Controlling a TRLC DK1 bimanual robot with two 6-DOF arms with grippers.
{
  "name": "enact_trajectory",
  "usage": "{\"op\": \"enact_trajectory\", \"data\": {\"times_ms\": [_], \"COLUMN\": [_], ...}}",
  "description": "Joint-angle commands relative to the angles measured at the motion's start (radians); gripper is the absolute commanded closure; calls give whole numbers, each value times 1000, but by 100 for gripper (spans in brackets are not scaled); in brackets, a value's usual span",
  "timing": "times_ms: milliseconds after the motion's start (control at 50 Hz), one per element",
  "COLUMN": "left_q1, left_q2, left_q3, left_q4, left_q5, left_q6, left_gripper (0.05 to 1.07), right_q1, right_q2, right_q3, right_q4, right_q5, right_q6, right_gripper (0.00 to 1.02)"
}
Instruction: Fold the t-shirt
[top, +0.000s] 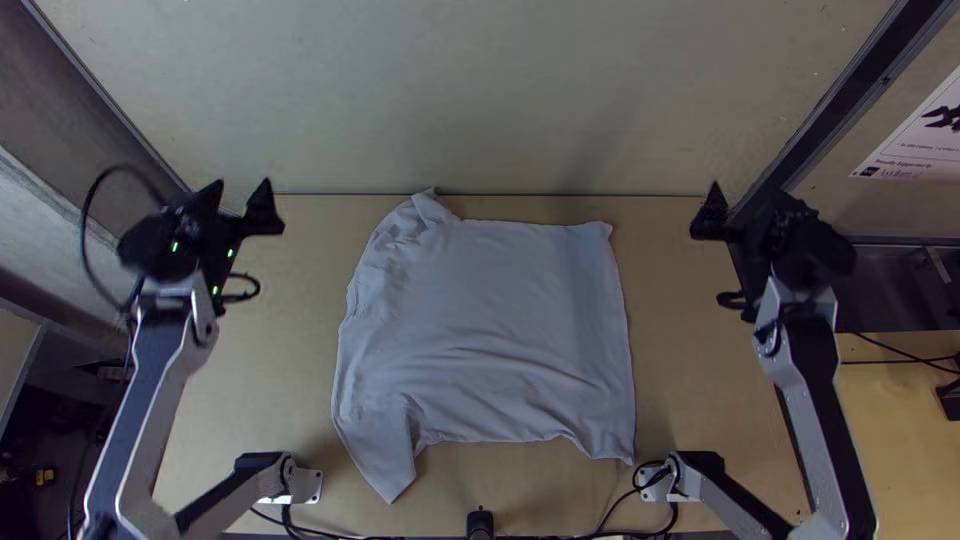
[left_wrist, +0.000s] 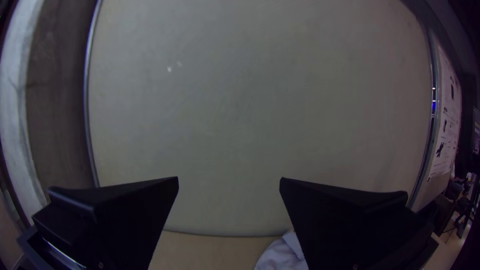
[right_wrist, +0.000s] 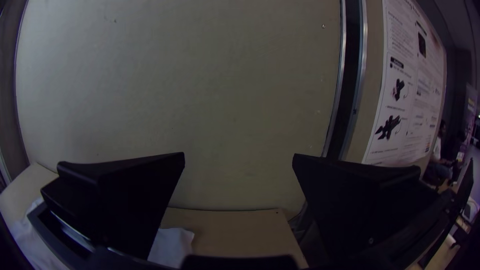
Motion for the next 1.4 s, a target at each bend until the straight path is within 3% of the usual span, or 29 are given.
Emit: {"op": "enact_trajectory", "data": {"times_ms": [0,160,320,460,780,880,980,1180,1380], "left_q1": [-23,-62,-105,-151,-192,-197,-192,-190,-203], "left_q2": [125,290,442,545,881,964,1065,1208,1289], "left_q3": [129,292,422,517,842,904,994,1092,1115], "left_q4": [-39,-125,-200,-275,-508,-528,-573,-597,-612], "left_q5": [11,11,11,11,11,9,11,11,9], "left_q6": [-21,-48,-54,-64,-104,-104,-102,-102,-97], "left_gripper": [10,10,10,10,11,12,22,22,22], "right_q1": [17,34,36,46,71,79,80,80,72], "right_q2": [95,256,431,511,688,722,751,793,814], "right_q3": [97,246,418,450,536,542,544,547,545], "right_q4": [-29,-115,-285,-295,-414,-433,-436,-479,-519], "right_q5": [11,11,9,9,8,0,-9,-46,-52], "right_q6": [48,111,229,285,365,397,425,491,496], "right_gripper": [3,3,3,3,3,3,3,3,3]}}
